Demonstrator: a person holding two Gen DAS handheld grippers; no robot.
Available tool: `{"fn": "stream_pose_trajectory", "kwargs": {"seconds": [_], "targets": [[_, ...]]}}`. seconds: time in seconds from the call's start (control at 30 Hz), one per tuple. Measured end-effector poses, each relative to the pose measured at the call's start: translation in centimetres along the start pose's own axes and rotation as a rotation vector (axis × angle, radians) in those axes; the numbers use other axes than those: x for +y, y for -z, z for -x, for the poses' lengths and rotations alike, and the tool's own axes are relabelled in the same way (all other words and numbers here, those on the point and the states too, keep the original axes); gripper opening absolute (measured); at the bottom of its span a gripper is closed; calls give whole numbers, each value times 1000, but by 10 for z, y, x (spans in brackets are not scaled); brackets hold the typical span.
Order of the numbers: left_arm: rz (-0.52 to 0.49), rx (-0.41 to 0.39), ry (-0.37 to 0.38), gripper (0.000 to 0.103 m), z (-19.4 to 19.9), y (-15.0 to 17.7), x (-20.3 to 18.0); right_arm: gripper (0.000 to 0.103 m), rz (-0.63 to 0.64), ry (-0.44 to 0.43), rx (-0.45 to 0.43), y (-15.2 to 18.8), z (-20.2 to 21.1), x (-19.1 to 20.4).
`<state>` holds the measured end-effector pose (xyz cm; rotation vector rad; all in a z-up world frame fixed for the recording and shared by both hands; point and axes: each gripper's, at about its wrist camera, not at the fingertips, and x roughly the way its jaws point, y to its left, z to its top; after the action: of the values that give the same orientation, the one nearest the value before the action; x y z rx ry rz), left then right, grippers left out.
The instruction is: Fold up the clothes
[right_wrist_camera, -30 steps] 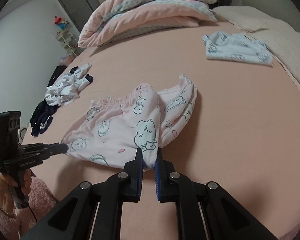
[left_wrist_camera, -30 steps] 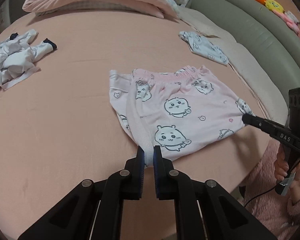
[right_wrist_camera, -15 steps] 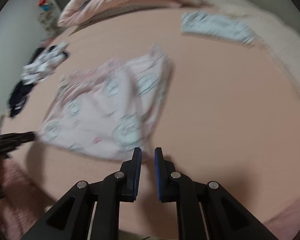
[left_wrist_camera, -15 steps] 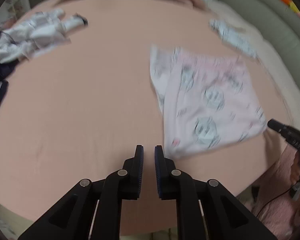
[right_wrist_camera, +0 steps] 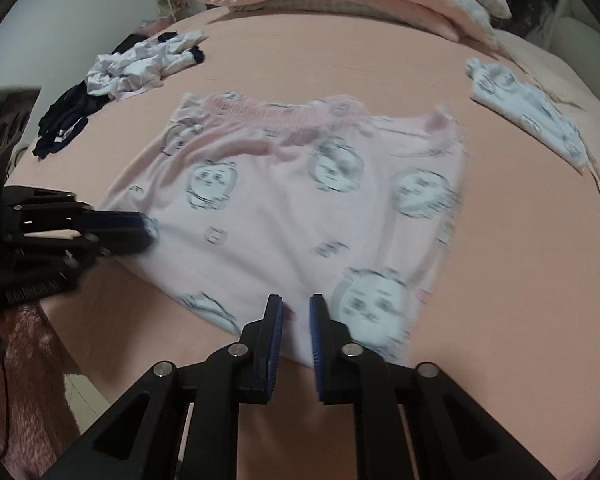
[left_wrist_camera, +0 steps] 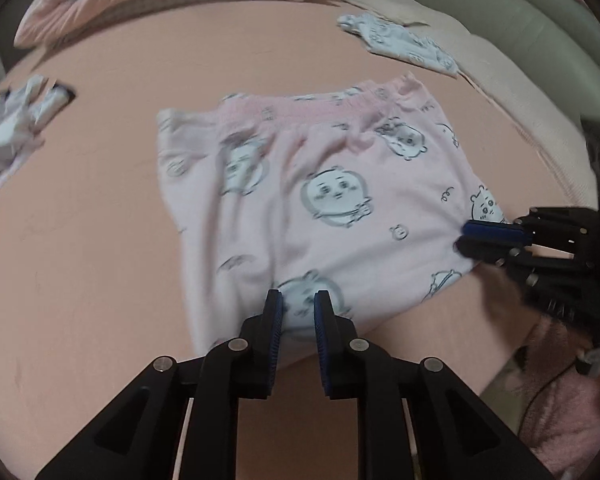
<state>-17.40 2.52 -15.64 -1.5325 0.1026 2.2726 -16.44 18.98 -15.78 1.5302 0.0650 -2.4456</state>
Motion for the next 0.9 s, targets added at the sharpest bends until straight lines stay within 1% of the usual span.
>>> {"fn": "stream_pose_trajectory", "kwargs": {"seconds": [0.07, 0.1, 0.13, 0.17, 0.2, 0.23, 0.27, 0.3, 0.37, 0.43, 0.5, 0.53, 0.6, 0.63, 0.67, 0.7, 0.73, 0.77, 0.83, 0.9], "targets": [[32, 10, -26, 14, 9, 1, 12, 9, -32, -8, 8, 4, 7, -14], [56, 0, -30, 14, 15, 0, 17, 9, -45, -13, 10, 4, 10, -20], [78, -19, -28, 17, 21, 0, 21, 9, -52, -14, 5, 3, 15, -22], [80, -41, -20, 21, 26, -1, 21, 12, -48, -2, -15, 0, 20, -21], [82, -63, -12, 29, 30, -2, 21, 14, -43, 10, -38, -3, 26, -20], [74, -65, -10, 36, 29, -4, 19, 14, -33, 14, -47, -8, 25, -17], [66, -67, -8, 38, 27, -6, 18, 14, -24, 16, -56, -12, 24, -14], [59, -68, -6, 38, 25, -8, 17, 14, -14, 19, -64, -16, 23, -10], [37, -39, -23, 38, 16, -5, 16, 14, -15, 17, -44, -19, 13, -7], [29, -1, -45, 38, 9, 2, 16, 14, -7, 30, -14, -17, 2, -8], [26, 20, -72, 38, 8, 9, 22, 12, -10, 18, -6, -11, 1, -16], [30, 32, -87, 40, 8, 11, 27, 9, -11, 11, -3, -8, 0, -20], [63, 37, -68, 40, 12, 14, 40, 8, -19, 1, -1, -2, 6, -31], [78, 40, -75, 40, 15, 14, 44, 8, -26, 3, 1, 1, 9, -36], [80, 36, -85, 40, 19, 13, 46, 9, -34, 13, 3, 2, 13, -42], [83, 18, -92, 40, 24, 11, 46, 13, -46, 47, 6, 3, 17, -49], [85, 0, -98, 40, 29, 9, 46, 16, -61, 62, 1, 2, 21, -54], [88, -18, -105, 39, 35, 7, 46, 16, -88, 58, -18, 0, 28, -61], [78, -64, -60, 39, 43, -2, 39, 16, -122, 33, -59, -10, 39, -67], [40, -105, -37, 40, 44, -14, 25, 16, -128, 16, -92, -23, 46, -66]]}}
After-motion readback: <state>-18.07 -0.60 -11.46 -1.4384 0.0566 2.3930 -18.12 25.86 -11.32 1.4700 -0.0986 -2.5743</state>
